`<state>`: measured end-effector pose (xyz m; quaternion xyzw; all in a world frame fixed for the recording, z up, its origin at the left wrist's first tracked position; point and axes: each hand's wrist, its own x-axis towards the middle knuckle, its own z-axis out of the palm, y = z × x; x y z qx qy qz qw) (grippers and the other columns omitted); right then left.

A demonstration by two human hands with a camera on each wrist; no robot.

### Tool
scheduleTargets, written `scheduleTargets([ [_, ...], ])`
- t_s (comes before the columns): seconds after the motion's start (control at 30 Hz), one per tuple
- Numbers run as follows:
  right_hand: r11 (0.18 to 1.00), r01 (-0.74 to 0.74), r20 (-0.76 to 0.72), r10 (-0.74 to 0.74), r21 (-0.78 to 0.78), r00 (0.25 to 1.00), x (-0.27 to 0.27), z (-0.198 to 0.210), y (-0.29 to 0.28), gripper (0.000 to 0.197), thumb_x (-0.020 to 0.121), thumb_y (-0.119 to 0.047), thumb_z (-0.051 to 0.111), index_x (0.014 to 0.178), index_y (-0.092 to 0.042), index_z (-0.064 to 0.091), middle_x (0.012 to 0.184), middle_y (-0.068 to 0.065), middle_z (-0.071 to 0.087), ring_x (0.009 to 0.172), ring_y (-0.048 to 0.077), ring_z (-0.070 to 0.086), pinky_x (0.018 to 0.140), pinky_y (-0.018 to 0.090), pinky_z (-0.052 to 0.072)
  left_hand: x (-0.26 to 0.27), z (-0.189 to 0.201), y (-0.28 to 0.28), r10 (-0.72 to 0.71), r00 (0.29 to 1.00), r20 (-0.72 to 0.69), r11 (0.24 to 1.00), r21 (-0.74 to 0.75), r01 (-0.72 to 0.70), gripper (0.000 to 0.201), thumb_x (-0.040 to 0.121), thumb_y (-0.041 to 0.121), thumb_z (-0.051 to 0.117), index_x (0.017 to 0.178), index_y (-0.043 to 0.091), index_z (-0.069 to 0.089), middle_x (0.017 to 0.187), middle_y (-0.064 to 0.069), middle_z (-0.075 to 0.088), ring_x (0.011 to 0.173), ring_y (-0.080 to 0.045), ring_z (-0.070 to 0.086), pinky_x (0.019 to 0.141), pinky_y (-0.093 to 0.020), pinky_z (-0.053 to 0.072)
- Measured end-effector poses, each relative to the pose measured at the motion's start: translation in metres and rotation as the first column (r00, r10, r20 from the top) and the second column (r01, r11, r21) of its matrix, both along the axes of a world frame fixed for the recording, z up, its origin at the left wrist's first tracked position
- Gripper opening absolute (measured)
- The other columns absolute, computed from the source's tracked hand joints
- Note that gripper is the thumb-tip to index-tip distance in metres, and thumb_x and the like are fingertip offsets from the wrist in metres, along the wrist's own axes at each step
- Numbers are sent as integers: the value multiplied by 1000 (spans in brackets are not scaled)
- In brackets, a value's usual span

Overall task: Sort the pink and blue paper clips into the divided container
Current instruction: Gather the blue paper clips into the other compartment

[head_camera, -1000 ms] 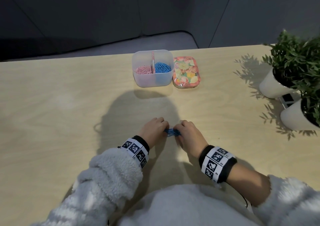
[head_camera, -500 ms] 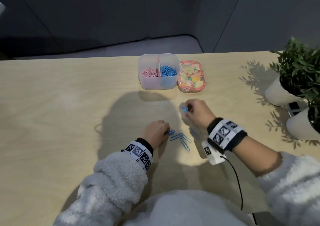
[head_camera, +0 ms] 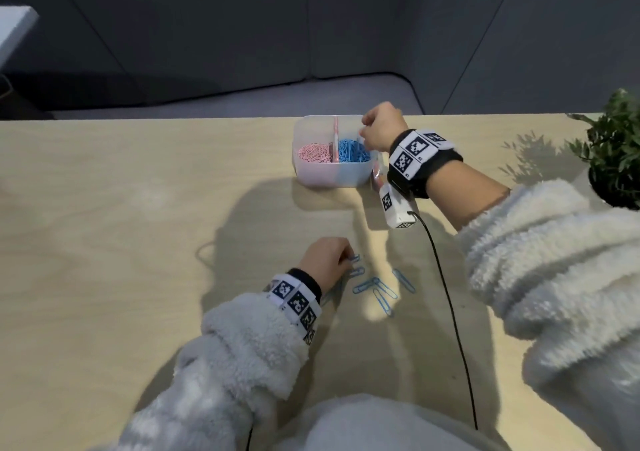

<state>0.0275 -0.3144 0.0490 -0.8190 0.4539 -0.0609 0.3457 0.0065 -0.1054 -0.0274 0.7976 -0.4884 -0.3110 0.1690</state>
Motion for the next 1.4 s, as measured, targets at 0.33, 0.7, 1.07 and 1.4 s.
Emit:
scheduleTargets([
  [0.33, 995, 5, 154, -20, 98, 988, -116, -22, 39, 16, 86, -11, 53, 77, -16, 66, 90, 19, 70, 79, 31, 65, 80, 50, 54, 63, 62, -101, 316, 949, -13, 877, -378, -297, 20, 84, 5, 49, 93, 4, 67, 99, -15, 68, 93, -27, 59, 77, -25, 41],
  [0.7, 987, -155, -208, 161, 46, 965, -199, -77, 104, 24, 79, -34, 67, 80, -14, 54, 86, 8, 58, 90, 29, 55, 68, 28, 31, 64, 57, -115, 109, 951, 289, 952, -307, -16, 25, 92, 10, 41, 100, 3, 64, 104, -19, 65, 97, -33, 58, 82, -41, 43],
  [1.07, 965, -260, -178, 260, 23, 949, -192, -95, 150, 28, 78, -13, 64, 106, -9, 61, 104, 10, 56, 102, 29, 52, 82, 28, 36, -13, -5, 41, -20, 983, 184, 988, 152, -9, 52, 72, 50, 69, 99, 10, 49, 101, -8, 53, 91, -29, 54, 76, -39, 44],
  [1.4, 975, -221, -236, 221, 28, 946, -186, -91, 153, 12, 82, -1, 49, 87, -7, 59, 98, 13, 59, 95, 31, 53, 70, 26, 30, -21, -19, 44, -19, 973, 231, 994, 112, -8, 14, 89, 7, 46, 99, 2, 54, 107, -16, 56, 97, -32, 52, 77, -37, 39],
])
